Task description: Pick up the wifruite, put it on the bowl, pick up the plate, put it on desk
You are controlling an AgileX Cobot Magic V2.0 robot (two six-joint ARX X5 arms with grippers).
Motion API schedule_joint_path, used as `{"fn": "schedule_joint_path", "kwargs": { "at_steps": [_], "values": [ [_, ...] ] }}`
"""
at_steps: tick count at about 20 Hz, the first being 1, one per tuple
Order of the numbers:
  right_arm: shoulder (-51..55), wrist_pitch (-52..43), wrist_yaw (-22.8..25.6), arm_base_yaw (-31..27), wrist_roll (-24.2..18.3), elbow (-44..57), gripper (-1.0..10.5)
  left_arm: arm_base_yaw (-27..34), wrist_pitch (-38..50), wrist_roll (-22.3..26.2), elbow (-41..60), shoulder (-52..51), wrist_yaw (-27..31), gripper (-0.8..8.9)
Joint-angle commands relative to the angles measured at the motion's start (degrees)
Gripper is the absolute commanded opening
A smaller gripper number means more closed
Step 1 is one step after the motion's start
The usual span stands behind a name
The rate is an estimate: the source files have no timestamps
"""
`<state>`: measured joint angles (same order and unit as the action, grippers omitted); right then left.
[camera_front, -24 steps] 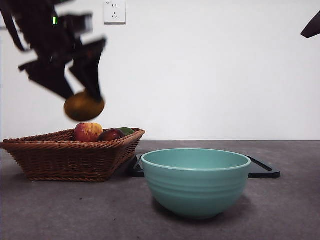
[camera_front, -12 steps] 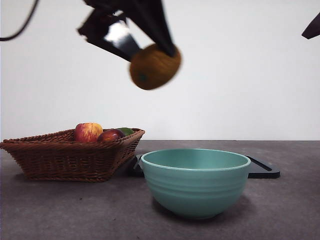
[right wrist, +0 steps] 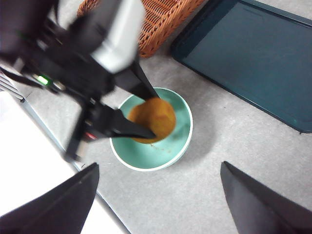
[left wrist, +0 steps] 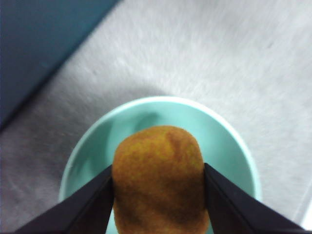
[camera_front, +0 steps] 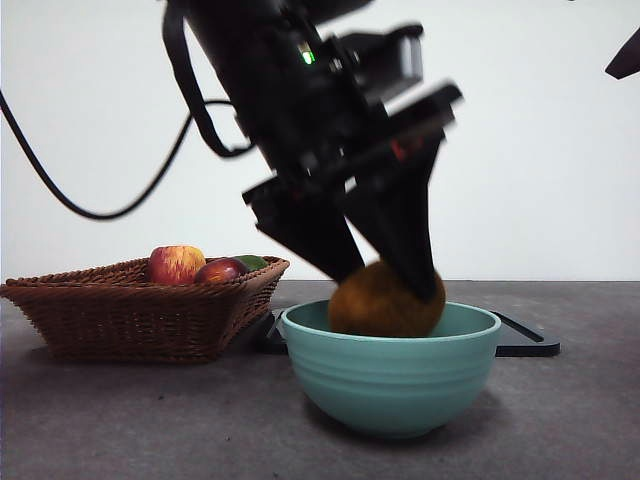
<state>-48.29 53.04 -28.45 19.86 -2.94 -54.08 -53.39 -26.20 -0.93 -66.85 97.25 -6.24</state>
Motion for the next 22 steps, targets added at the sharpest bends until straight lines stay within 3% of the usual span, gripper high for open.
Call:
{"fn": "schedule_joint_path", "kwargs": {
  "at_steps": [1, 9, 13, 22],
  "values": [
    [-0.3, -0.5, 0.0, 0.3, 0.4, -1.1, 4.0, -0.9, 1.1, 0.3, -1.1, 2.5, 0.4, 2.36],
    [-0.3, -0.5, 0.0, 0.3, 0.4, -1.1, 4.0, -1.3, 1.4, 0.2, -1.1, 5.9, 0.7, 2.55],
    [-0.3, -0.5, 0.0, 0.3, 0.4, -1.1, 4.0, -2.2, 1.9, 0.0, -1.1, 5.8, 0.7, 3.82],
    [-0.3, -0.5, 0.0, 0.3, 0.4, -1.1, 4.0, -2.1, 1.6, -0.2, -1.2, -0.4, 0.7, 3.78]
  ]
}}
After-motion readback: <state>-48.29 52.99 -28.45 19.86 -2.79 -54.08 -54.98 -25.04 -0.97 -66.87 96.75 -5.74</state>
